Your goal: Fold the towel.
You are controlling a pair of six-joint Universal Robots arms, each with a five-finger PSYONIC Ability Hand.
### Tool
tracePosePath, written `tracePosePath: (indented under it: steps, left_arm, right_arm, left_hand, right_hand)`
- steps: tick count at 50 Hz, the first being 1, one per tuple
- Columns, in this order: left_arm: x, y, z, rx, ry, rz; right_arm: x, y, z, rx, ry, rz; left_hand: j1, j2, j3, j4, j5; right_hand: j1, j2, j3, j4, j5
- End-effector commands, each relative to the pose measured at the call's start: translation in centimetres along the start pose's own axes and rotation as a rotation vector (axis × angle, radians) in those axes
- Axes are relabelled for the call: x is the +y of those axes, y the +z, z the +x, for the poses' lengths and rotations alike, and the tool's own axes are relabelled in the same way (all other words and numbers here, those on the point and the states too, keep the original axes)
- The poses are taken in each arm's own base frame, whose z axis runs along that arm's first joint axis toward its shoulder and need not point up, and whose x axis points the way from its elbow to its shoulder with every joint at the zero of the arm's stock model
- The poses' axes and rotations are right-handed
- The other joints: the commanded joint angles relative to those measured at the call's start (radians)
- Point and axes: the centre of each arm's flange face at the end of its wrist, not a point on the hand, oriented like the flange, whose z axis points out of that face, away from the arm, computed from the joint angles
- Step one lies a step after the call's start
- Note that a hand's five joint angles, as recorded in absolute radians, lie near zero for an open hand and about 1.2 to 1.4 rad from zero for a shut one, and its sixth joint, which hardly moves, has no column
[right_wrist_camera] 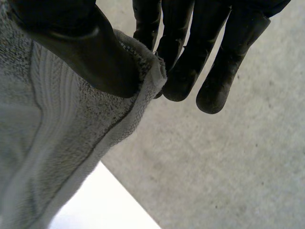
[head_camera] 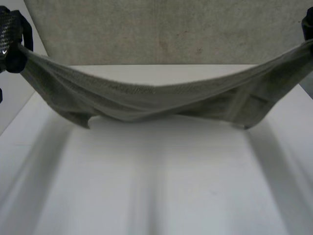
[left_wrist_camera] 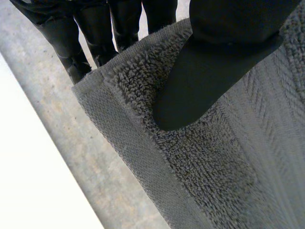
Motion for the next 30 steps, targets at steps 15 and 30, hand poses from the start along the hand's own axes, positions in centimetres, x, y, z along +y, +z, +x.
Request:
tracePosePath:
  steps: [15,30]
  left_arm:
    - [13.4,7.6,3.7,0.181,-0.098,-0.516]
    - [-1.5,15.0,-0.6,-0.038,-0.171,0.393]
  right_arm:
    - [9.5,10.8,-5.4,-0.192,-0.231,-0.389]
    - [-1.9,13.2,-2.2,0.252,-0.271,0.311]
  left_hand:
    - [0.187,0.179,0.181,0.178,0.356]
    - [0.187,0.179,0.181,0.178,0.356]
  right_hand:
    - [0.07,0.078,0.059,0.062,0.057]
    - [0.07,0.078,0.059,0.062,0.057]
